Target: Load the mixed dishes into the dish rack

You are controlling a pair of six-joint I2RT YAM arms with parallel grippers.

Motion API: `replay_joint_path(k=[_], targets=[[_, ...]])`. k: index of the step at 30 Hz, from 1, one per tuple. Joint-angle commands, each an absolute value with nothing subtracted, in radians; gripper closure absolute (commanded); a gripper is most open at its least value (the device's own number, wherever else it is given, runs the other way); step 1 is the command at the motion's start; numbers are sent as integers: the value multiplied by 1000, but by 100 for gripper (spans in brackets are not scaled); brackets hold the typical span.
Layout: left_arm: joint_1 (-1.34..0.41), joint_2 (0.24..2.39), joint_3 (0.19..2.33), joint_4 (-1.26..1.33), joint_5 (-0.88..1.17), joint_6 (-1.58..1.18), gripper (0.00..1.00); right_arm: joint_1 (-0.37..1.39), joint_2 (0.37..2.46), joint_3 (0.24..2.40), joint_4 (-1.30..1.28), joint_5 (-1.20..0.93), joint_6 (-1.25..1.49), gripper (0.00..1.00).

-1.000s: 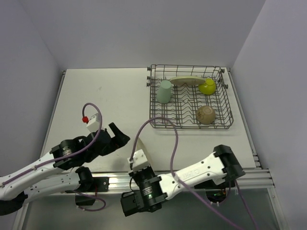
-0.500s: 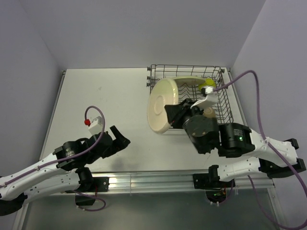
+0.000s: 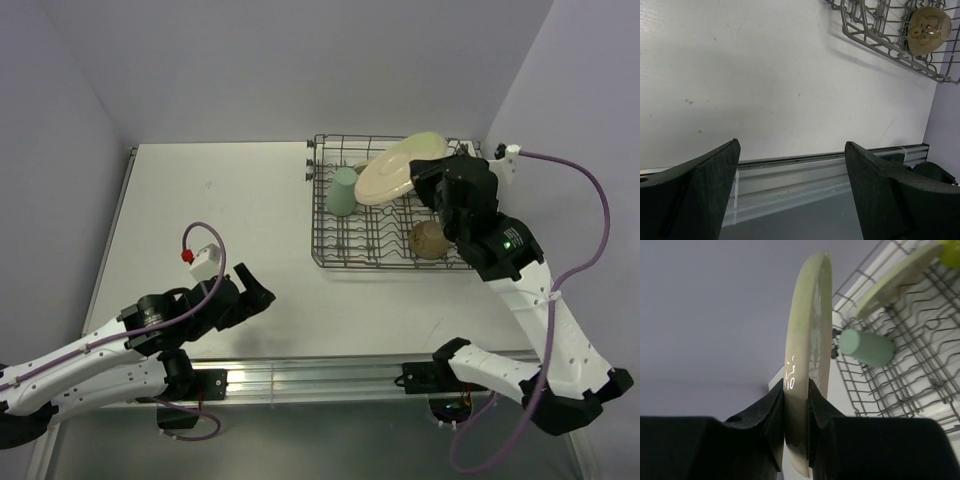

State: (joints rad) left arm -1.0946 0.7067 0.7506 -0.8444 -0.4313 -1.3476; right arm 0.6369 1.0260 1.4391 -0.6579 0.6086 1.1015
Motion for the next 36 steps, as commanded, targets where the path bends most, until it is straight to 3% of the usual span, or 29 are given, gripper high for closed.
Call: replay_joint_path(k=[1, 17, 36], targets=[[-1100, 700, 730, -804, -419, -1339, 8, 420, 980, 1393, -577, 298, 1294, 100], [-1100, 726, 673, -657, -354, -1308, 8, 166, 1045, 1261, -638, 45, 1548, 100], [-1100, 764, 632, -531, -299, -1278, 7, 94, 1250, 1318, -673, 149, 1687, 100]])
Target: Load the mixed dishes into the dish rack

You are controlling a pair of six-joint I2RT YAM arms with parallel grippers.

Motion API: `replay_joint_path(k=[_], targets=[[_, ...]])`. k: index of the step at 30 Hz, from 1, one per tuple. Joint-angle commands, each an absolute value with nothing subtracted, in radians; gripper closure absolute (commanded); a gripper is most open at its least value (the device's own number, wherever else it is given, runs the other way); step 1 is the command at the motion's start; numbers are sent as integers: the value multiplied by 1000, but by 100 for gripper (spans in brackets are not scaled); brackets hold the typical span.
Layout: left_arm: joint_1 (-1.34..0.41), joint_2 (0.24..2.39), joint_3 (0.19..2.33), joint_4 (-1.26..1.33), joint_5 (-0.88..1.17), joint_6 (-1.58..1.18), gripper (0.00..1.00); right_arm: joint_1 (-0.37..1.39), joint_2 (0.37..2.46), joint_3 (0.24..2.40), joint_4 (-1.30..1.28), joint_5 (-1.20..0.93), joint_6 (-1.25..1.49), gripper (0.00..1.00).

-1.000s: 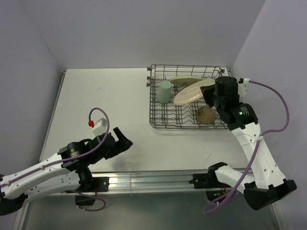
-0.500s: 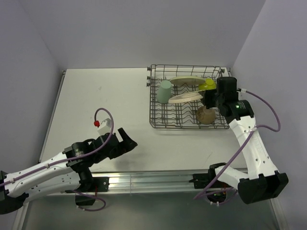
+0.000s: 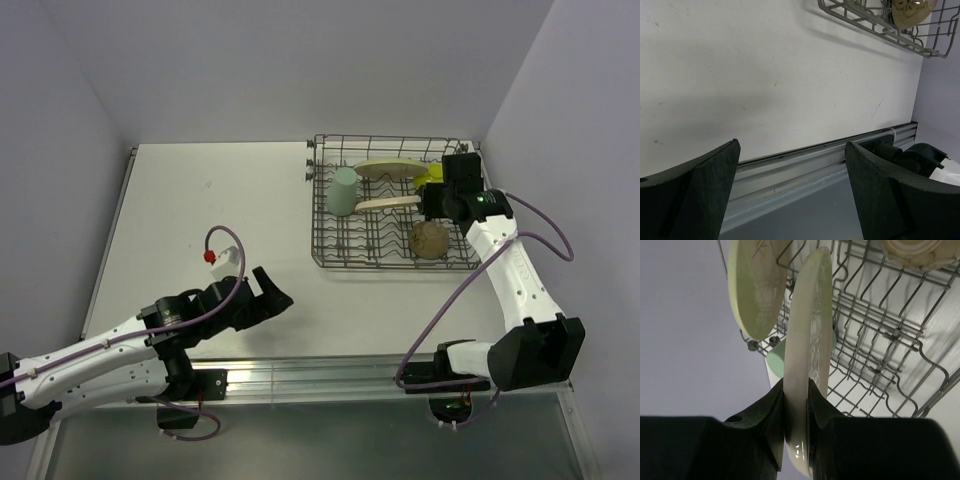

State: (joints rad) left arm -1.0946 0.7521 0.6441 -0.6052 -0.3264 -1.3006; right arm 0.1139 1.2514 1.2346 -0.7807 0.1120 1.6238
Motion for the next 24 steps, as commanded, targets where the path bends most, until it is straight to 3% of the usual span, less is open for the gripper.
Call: replay_joint_path(k=[1, 24], targets=[[-1100, 767, 629, -525, -293, -1272, 7, 91, 1256, 1319, -672, 156, 1687, 100], [-1083, 857, 695, -534, -341, -1181, 6, 64, 1411, 1377, -672, 219, 1648, 100]])
